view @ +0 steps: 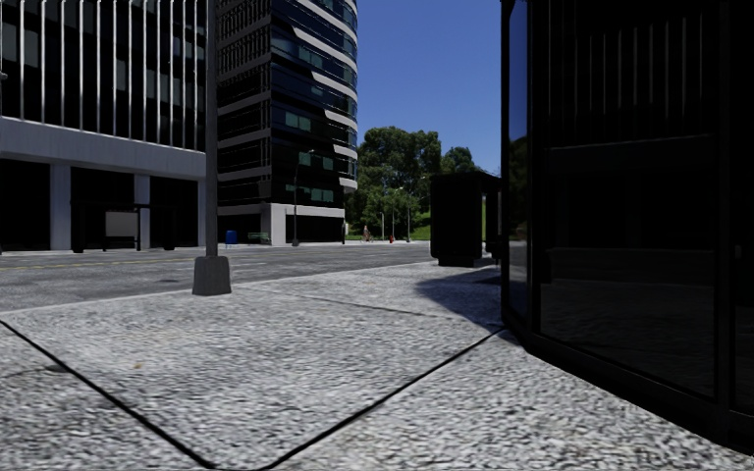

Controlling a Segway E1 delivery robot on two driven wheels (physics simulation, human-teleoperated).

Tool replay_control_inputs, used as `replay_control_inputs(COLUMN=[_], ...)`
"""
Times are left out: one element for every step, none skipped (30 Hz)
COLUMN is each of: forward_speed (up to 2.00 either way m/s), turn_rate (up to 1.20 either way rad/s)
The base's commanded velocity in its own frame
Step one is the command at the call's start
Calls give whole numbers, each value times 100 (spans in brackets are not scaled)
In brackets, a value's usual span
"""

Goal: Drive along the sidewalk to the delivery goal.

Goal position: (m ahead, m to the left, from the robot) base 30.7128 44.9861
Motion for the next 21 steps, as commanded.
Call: replay_control_inputs(forward_speed=[91,91,91,91,91,91,91,91,91,91,91,91,91,91,91,91,91,91,91,91,91], turn_rate=[0,0,0,0,0,0,0,0,0,0,0,0,0,0,0,0,0,0,0,0,0])
